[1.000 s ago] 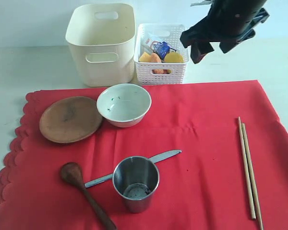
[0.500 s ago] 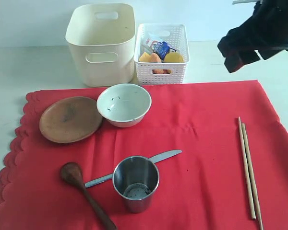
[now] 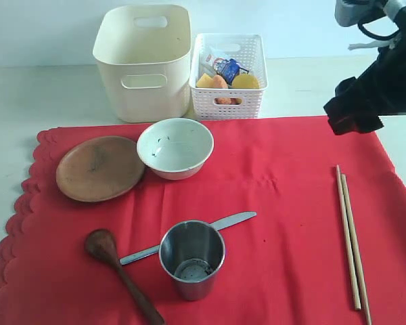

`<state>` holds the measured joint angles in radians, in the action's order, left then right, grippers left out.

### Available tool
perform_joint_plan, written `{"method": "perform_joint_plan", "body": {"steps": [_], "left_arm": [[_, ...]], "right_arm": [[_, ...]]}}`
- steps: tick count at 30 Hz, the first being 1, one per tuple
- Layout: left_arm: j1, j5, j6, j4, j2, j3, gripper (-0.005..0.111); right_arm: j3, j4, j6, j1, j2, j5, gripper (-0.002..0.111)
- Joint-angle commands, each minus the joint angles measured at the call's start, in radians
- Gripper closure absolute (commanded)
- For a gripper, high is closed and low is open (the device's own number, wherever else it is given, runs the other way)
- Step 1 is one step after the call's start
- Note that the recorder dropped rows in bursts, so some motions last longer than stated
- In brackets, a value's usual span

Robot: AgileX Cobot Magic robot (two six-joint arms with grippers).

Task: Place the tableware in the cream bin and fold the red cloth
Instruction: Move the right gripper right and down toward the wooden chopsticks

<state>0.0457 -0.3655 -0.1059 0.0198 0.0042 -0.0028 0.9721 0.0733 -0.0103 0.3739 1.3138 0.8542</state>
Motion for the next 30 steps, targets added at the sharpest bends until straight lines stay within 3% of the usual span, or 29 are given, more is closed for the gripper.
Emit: {"method": "perform_joint_plan", "body": {"steps": [1, 22, 30], "left_arm": [[-0.003, 0.010, -0.004, 0.005, -0.004, 0.003, 0.107], [-0.003, 0.010, -0.004, 0.005, -0.004, 0.003, 0.107], [-0.003, 0.010, -0.004, 0.005, -0.004, 0.003, 0.107]], "right_arm": [[-0.022, 0.006, 0.010, -0.002, 0.034, -0.065, 0.042], [-0.040, 0.075, -0.045, -0.002, 0.309, -0.019, 0.043], [-0.040, 0.086, -0.087, -0.068, 0.369, -0.033, 0.043]]}}
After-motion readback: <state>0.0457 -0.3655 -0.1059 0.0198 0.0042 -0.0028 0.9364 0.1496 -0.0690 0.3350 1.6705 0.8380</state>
